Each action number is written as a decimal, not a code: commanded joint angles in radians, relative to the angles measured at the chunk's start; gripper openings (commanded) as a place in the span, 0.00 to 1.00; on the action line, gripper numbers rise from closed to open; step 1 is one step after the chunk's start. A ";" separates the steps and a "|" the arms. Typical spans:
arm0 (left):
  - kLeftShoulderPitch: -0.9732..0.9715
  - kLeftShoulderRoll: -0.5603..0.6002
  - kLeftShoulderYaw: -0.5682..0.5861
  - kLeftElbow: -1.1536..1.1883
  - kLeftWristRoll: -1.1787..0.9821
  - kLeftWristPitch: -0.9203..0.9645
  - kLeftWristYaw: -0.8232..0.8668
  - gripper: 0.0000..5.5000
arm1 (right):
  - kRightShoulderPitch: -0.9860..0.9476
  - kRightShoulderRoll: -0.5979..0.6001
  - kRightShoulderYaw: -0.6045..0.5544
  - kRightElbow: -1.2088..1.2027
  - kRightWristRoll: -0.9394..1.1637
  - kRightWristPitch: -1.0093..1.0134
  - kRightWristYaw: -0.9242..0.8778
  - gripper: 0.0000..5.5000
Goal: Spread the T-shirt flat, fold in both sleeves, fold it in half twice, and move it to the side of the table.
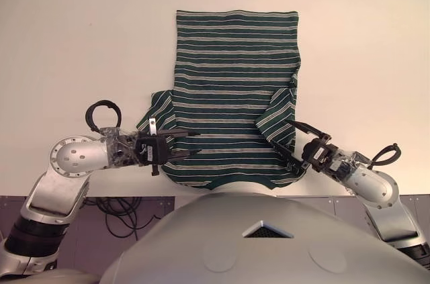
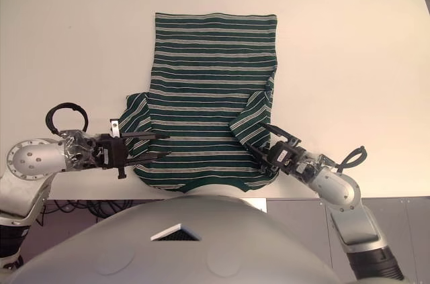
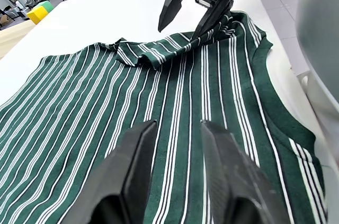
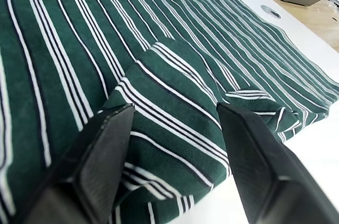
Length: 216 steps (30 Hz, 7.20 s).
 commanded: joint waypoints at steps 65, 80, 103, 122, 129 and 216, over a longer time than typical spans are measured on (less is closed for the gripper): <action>-0.029 -0.015 -0.067 0.019 0.096 -0.044 0.033 0.27 | -0.105 0.089 0.121 0.069 -0.085 0.149 -0.023 0.00; -0.027 -0.015 -0.070 0.021 0.105 -0.049 0.034 0.27 | -0.074 0.086 -0.048 -0.058 0.230 0.194 0.014 0.00; -0.032 -0.008 -0.064 0.036 0.119 -0.073 0.027 0.27 | 0.172 0.109 -0.495 -0.010 0.563 0.444 0.095 0.00; -0.025 0.008 -0.036 0.015 0.101 -0.078 0.015 0.27 | 0.115 0.296 -0.775 0.002 1.396 0.990 -0.366 0.05; -0.038 0.007 -0.045 0.014 0.101 -0.073 0.012 0.27 | 0.104 0.244 -0.837 0.002 1.351 0.951 -0.434 0.29; -0.109 -0.172 0.177 0.045 -0.612 0.913 0.032 0.01 | -0.122 0.178 -0.403 -0.071 0.201 0.323 -0.136 0.36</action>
